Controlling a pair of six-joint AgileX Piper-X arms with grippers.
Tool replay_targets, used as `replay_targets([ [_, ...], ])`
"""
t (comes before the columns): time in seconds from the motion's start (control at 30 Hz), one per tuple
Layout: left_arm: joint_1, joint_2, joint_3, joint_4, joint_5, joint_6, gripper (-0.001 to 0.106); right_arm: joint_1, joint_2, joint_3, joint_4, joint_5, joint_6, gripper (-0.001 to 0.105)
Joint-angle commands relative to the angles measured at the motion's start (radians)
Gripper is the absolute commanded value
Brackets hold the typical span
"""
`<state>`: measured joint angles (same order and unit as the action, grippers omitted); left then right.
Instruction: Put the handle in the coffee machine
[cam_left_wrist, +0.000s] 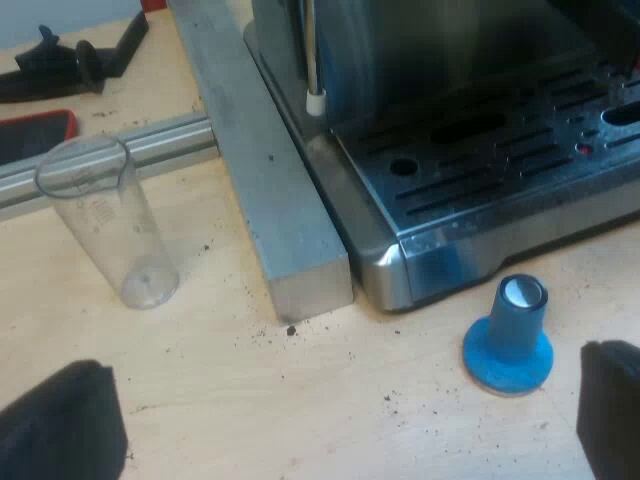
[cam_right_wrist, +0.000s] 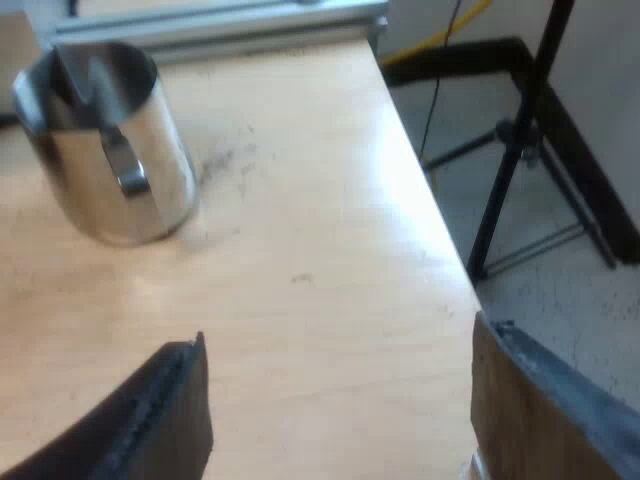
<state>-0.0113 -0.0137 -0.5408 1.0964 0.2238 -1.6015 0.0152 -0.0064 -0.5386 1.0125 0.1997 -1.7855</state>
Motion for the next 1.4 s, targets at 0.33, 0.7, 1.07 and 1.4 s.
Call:
replay_targets([
  [0.33, -0.003, -0.137, -0.004, -0.011, -0.006, -0.014, 0.093, 0.0, -0.045, 0.032, -0.023, -0.003, 0.017, 0.059],
  [0.7, -0.003, -0.137, -0.004, -0.011, -0.006, -0.014, 0.093, 0.0, -0.045, 0.032, -0.023, -0.003, 0.017, 0.059],
  [1.07, -0.003, -0.139, -0.004, -0.011, -0.006, -0.014, 0.093, 0.0, -0.045, 0.032, -0.023, -0.003, 0.017, 0.059],
  [1.4, -0.003, -0.139, -0.004, -0.011, -0.006, -0.014, 0.093, 0.0, -0.045, 0.032, -0.023, -0.003, 0.017, 0.059],
])
